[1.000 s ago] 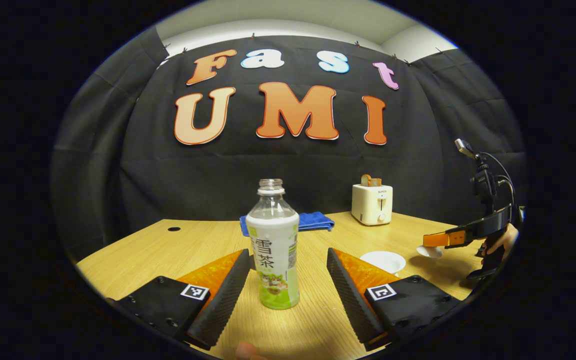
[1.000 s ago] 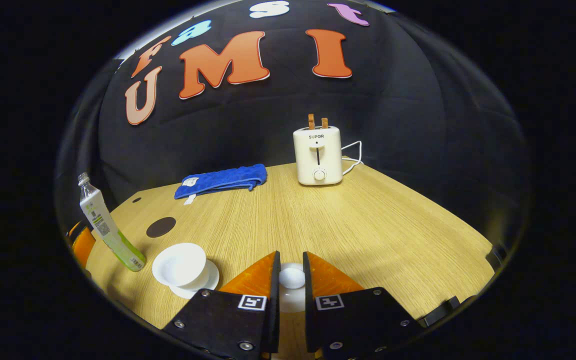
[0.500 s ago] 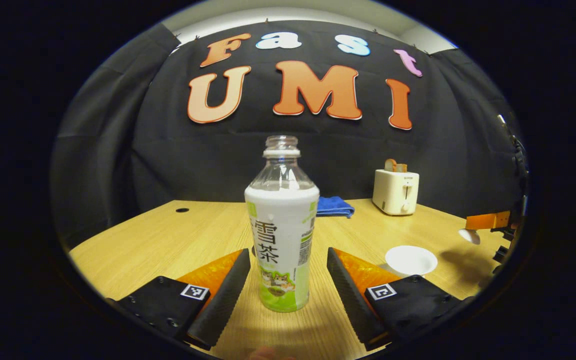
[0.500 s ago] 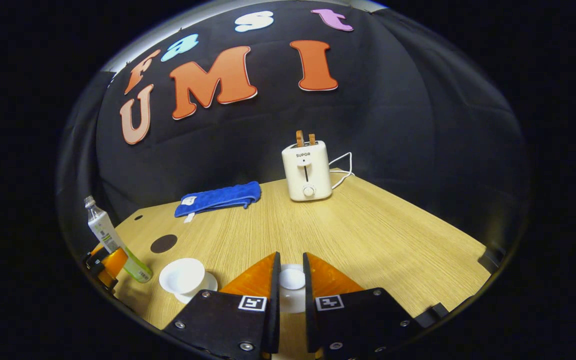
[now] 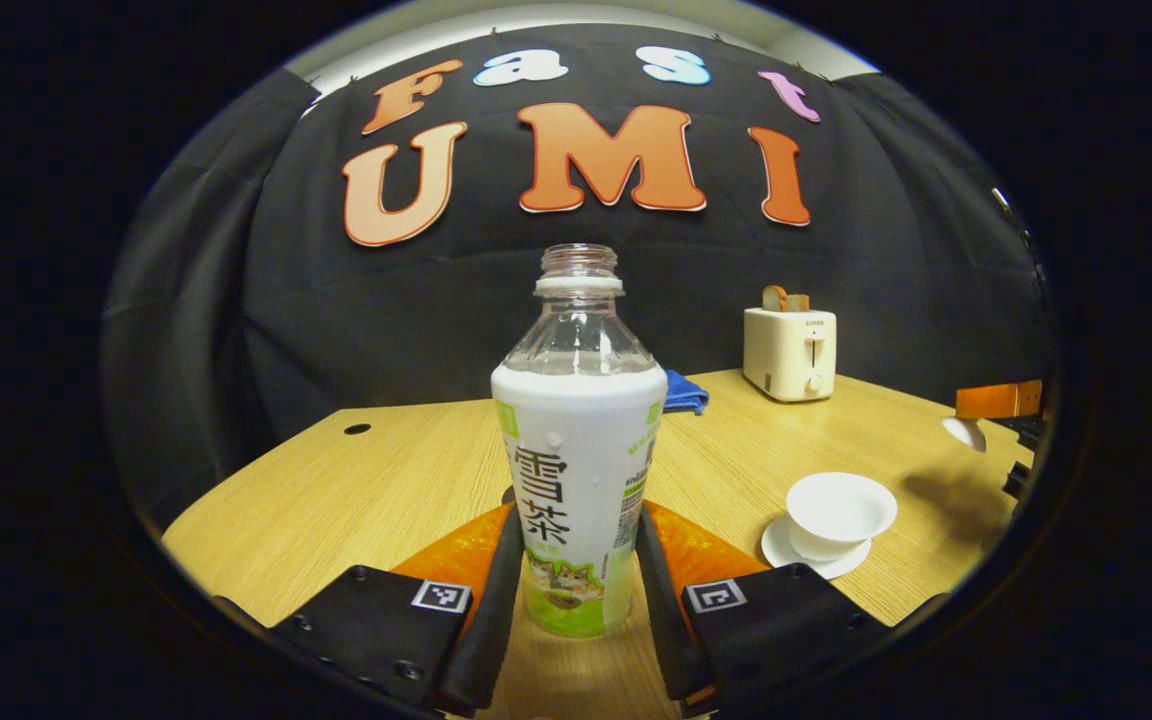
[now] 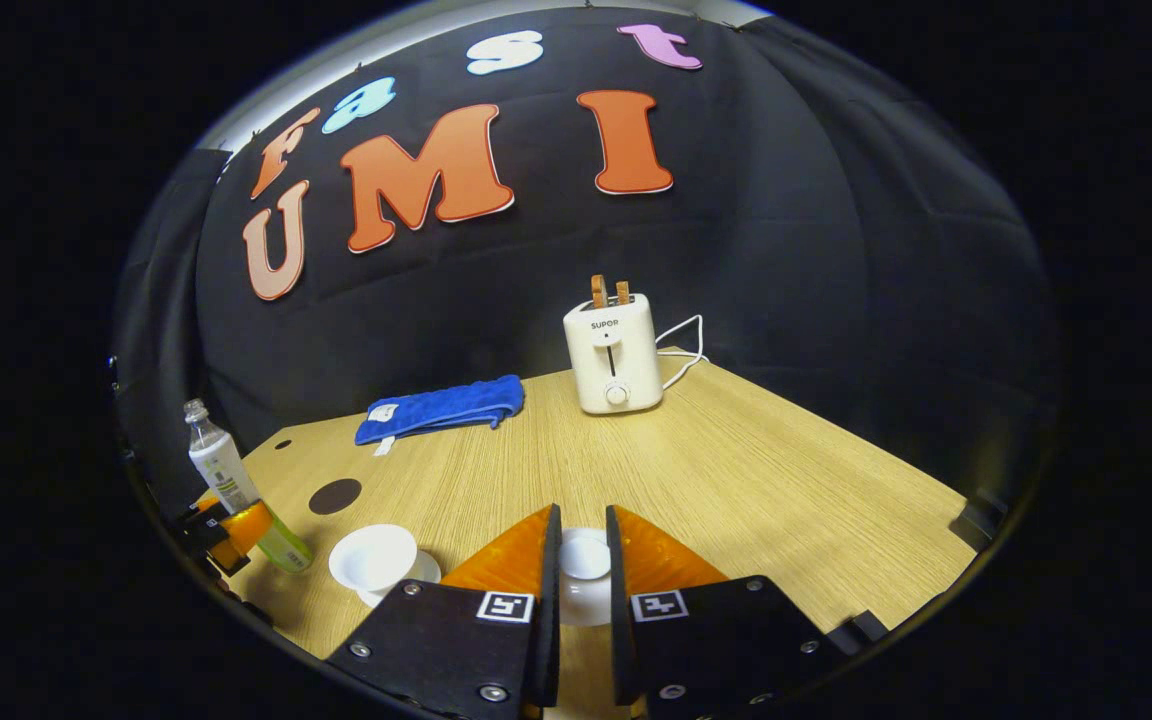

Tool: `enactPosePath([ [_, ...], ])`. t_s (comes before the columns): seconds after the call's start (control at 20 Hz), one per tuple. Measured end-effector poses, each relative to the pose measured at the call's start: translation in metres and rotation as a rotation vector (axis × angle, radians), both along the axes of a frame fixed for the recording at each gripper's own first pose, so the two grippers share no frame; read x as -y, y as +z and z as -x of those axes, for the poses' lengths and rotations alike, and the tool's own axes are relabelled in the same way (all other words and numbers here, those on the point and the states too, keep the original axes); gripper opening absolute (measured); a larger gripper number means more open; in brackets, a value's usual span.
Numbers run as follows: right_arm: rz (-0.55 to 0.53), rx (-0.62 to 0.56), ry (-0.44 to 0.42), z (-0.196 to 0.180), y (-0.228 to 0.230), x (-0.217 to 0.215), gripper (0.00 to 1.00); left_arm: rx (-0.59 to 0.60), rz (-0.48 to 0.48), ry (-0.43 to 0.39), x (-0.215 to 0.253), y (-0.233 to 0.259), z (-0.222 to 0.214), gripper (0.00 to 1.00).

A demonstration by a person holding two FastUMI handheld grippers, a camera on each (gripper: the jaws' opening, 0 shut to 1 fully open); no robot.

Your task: Open the teacup lid with one hand, grasp the water bottle and pour water into the teacup with the other hand; after pouring, place the water bottle on the coaster and then close the teacup lid.

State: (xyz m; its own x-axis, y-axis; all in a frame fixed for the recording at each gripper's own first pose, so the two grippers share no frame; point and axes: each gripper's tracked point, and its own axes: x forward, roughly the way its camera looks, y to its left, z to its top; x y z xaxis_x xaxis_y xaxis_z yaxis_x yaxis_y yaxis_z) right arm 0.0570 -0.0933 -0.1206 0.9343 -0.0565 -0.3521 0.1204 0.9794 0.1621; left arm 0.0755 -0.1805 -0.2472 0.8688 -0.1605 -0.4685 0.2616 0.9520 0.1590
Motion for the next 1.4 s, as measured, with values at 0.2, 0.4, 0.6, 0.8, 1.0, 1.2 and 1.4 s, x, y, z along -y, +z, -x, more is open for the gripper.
enactPosePath([
  [0.2,0.000,0.008,-0.014,0.001,0.003,0.007,0.22,-0.030,-0.101,-0.083,0.011,0.007,0.006,0.62],
  [0.4,-0.006,0.015,-0.027,0.003,0.005,0.012,0.21,-0.032,-0.276,-0.197,0.017,0.016,0.009,0.63],
  [0.6,-0.008,0.018,-0.031,0.003,0.005,0.014,0.21,-0.008,-0.433,-0.292,0.019,0.025,0.008,0.63],
  [0.8,-0.012,0.021,-0.025,0.003,0.006,0.011,0.21,-0.018,-0.582,-0.418,0.029,0.012,0.016,0.64],
  [1.0,-0.010,0.018,-0.032,0.003,0.004,0.015,0.21,-0.025,-0.700,-0.523,0.036,0.009,0.019,0.63],
  [1.2,-0.016,0.021,-0.042,0.004,0.005,0.020,0.21,-0.006,-0.854,-0.614,0.042,0.005,0.021,0.61],
  [1.4,-0.024,0.022,-0.055,0.005,0.005,0.025,0.21,-0.009,-0.976,-0.686,0.039,0.001,0.021,0.60],
])
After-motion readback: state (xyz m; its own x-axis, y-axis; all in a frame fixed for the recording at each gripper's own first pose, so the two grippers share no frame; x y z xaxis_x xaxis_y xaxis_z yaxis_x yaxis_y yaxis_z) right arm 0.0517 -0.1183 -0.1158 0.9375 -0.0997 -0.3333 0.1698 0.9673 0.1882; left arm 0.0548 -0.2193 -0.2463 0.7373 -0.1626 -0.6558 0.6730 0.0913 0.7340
